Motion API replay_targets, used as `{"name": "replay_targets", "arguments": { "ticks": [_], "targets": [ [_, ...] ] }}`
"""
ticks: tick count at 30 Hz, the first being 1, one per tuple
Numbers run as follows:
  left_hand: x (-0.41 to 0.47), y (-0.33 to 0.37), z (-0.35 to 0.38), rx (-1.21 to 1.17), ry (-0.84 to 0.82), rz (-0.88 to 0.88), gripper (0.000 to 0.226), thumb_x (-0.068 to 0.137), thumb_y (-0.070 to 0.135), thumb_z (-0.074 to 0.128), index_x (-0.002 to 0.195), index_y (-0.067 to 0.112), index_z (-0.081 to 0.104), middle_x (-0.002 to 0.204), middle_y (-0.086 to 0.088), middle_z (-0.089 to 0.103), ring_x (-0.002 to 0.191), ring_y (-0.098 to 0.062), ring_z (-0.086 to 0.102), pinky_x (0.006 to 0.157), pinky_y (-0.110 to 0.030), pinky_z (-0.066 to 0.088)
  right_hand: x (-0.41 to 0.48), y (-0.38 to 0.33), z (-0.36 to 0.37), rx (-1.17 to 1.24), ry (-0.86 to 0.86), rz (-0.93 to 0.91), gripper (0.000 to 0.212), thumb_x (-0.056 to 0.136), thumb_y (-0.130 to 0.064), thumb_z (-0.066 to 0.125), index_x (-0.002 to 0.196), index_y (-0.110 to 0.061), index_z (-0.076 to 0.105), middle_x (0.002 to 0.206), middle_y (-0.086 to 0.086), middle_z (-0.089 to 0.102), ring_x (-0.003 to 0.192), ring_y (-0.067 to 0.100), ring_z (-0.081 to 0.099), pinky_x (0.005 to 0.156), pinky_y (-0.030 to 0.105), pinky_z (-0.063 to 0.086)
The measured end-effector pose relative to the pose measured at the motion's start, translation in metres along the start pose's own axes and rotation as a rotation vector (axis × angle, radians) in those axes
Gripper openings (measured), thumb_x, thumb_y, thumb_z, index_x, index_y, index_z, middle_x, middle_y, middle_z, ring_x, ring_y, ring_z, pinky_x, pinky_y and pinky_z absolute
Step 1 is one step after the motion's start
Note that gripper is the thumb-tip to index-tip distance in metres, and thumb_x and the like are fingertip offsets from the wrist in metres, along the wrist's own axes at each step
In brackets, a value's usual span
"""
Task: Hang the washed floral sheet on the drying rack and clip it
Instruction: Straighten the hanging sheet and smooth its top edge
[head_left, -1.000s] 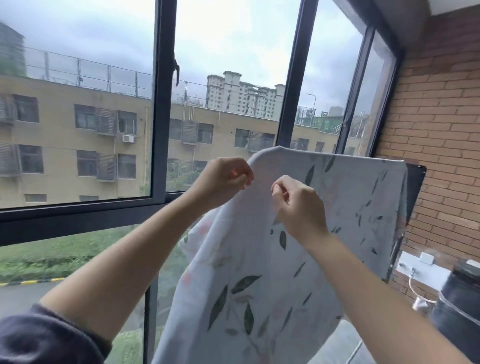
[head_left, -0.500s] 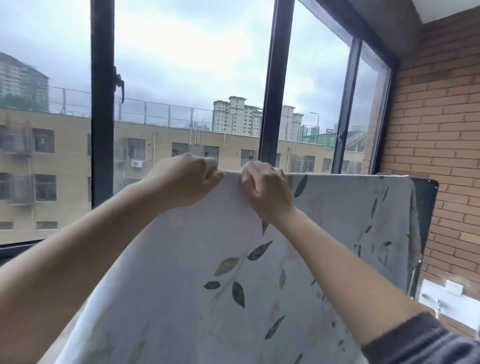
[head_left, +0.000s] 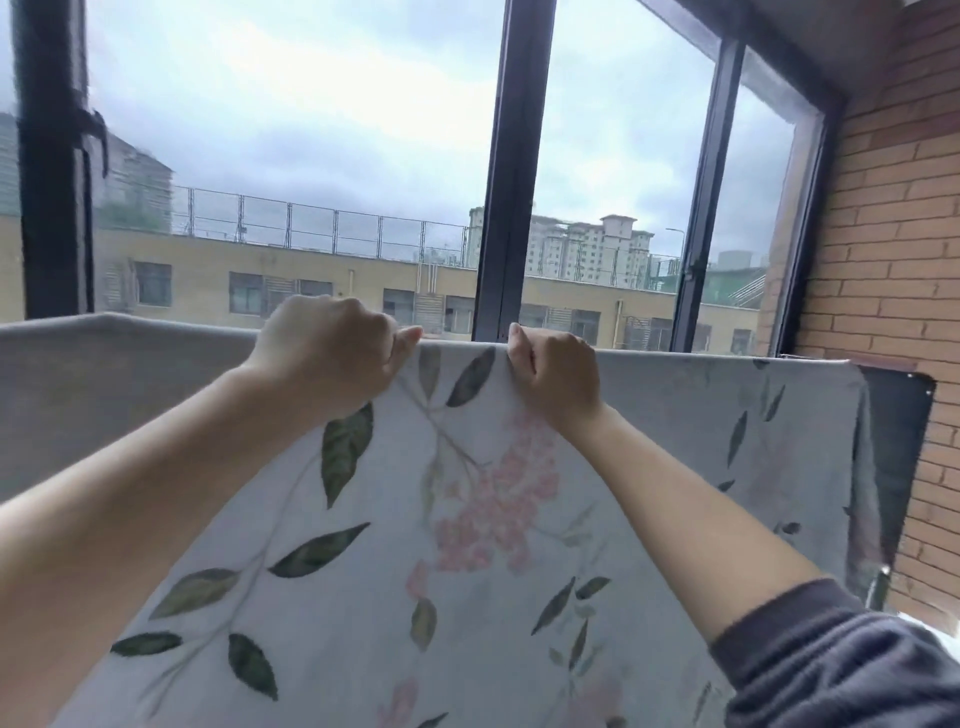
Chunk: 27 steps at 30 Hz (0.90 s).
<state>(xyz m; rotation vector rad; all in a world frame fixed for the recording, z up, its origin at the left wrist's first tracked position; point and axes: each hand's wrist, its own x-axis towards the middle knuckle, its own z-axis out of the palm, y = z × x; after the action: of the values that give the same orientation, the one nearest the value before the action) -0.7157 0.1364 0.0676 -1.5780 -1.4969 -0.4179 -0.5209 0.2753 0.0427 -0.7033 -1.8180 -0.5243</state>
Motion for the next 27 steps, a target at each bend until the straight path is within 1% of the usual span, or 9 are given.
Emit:
{"name": "replay_targets", "arguments": {
  "ticks": [4, 6, 8, 10, 13, 16, 22, 25, 27],
  "targets": [
    [0.037, 0.061, 0.017, 0.087, 0.034, -0.059, 0.07, 0.093, 0.053, 0.004, 0.073, 0.019, 0.062, 0.055, 0.001, 0.052, 0.047, -0.013, 0.047, 0.046, -0.019, 0.031, -0.003, 0.077, -0.012, -0.011, -0.091, 0.019, 0.043, 0.088, -0.044, 0.015, 0.052, -0.021, 0.021, 0.047, -0.008, 0.029, 0.052, 0.025, 0.039, 0.057, 0.029, 0.024],
    [0.057, 0.09, 0.025, 0.117, 0.027, -0.108, 0.07, 0.093, 0.052, 0.006, 0.076, 0.018, 0.065, 0.061, -0.001, 0.058, 0.052, -0.016, 0.046, 0.049, -0.022, 0.028, -0.003, 0.115, -0.017, -0.004, -0.137, 0.039, 0.044, 0.091, -0.04, 0.02, 0.055, -0.016, 0.03, 0.052, 0.0, 0.041, 0.056, 0.03, 0.048, 0.058, 0.03, 0.025],
    [0.073, 0.113, 0.035, 0.102, 0.034, -0.138, 0.068, 0.094, 0.051, 0.008, 0.078, 0.019, 0.065, 0.067, -0.003, 0.062, 0.057, -0.018, 0.049, 0.054, -0.025, 0.032, -0.005, 0.15, -0.017, -0.005, -0.131, 0.038, 0.04, 0.091, -0.036, 0.026, 0.058, -0.017, 0.039, 0.057, 0.01, 0.054, 0.06, 0.033, 0.056, 0.058, 0.031, 0.027],
    [0.098, 0.147, 0.047, 0.095, 0.029, -0.139, 0.067, 0.095, 0.051, 0.009, 0.078, 0.019, 0.066, 0.069, -0.004, 0.063, 0.06, -0.019, 0.052, 0.057, -0.026, 0.036, -0.008, 0.195, -0.018, 0.019, -0.075, 0.034, 0.04, 0.091, -0.036, 0.026, 0.058, -0.018, 0.039, 0.06, 0.014, 0.061, 0.058, 0.035, 0.058, 0.056, 0.03, 0.028],
    [0.132, 0.192, 0.064, 0.084, 0.016, -0.126, 0.063, 0.097, 0.049, 0.015, 0.082, 0.018, 0.067, 0.076, -0.007, 0.067, 0.069, -0.025, 0.059, 0.059, -0.028, 0.033, -0.012, 0.247, -0.017, 0.024, -0.039, 0.026, 0.039, 0.09, -0.038, 0.024, 0.057, -0.02, 0.036, 0.057, 0.014, 0.06, 0.054, 0.034, 0.057, 0.056, 0.03, 0.03],
    [0.168, 0.239, 0.083, 0.076, 0.023, -0.118, 0.057, 0.098, 0.048, 0.018, 0.083, 0.019, 0.066, 0.08, -0.007, 0.068, 0.077, -0.028, 0.063, 0.061, -0.029, 0.031, -0.014, 0.302, -0.015, 0.004, -0.02, 0.019, 0.041, 0.088, -0.04, 0.021, 0.054, -0.02, 0.033, 0.049, 0.008, 0.05, 0.049, 0.031, 0.053, 0.054, 0.028, 0.03],
    [0.235, 0.324, 0.116, 0.107, 0.05, -0.074, 0.061, 0.099, 0.046, 0.016, 0.08, 0.017, 0.067, 0.076, -0.005, 0.066, 0.069, -0.025, 0.059, 0.059, -0.028, 0.033, -0.017, 0.405, -0.015, -0.043, 0.049, 0.002, 0.043, 0.09, -0.035, 0.024, 0.051, -0.018, 0.032, 0.044, -0.003, 0.033, 0.04, 0.021, 0.037, 0.05, 0.025, 0.026],
    [0.28, 0.379, 0.139, 0.108, 0.036, -0.055, 0.062, 0.099, 0.046, 0.016, 0.078, 0.017, 0.066, 0.071, -0.004, 0.061, 0.062, -0.022, 0.047, 0.057, -0.029, 0.03, -0.018, 0.476, -0.017, -0.084, 0.056, 0.04, 0.045, 0.09, -0.034, 0.024, 0.049, -0.018, 0.032, 0.043, -0.004, 0.03, 0.039, 0.021, 0.036, 0.048, 0.026, 0.029],
    [0.299, 0.404, 0.148, 0.102, 0.024, -0.057, 0.062, 0.099, 0.045, 0.015, 0.075, 0.016, 0.064, 0.063, -0.002, 0.051, 0.061, -0.02, 0.044, 0.056, -0.028, 0.028, -0.02, 0.511, -0.019, -0.088, 0.033, 0.048, 0.049, 0.091, -0.036, 0.021, 0.048, -0.016, 0.035, 0.043, -0.002, 0.033, 0.04, 0.023, 0.039, 0.048, 0.027, 0.03]
  ]
}}
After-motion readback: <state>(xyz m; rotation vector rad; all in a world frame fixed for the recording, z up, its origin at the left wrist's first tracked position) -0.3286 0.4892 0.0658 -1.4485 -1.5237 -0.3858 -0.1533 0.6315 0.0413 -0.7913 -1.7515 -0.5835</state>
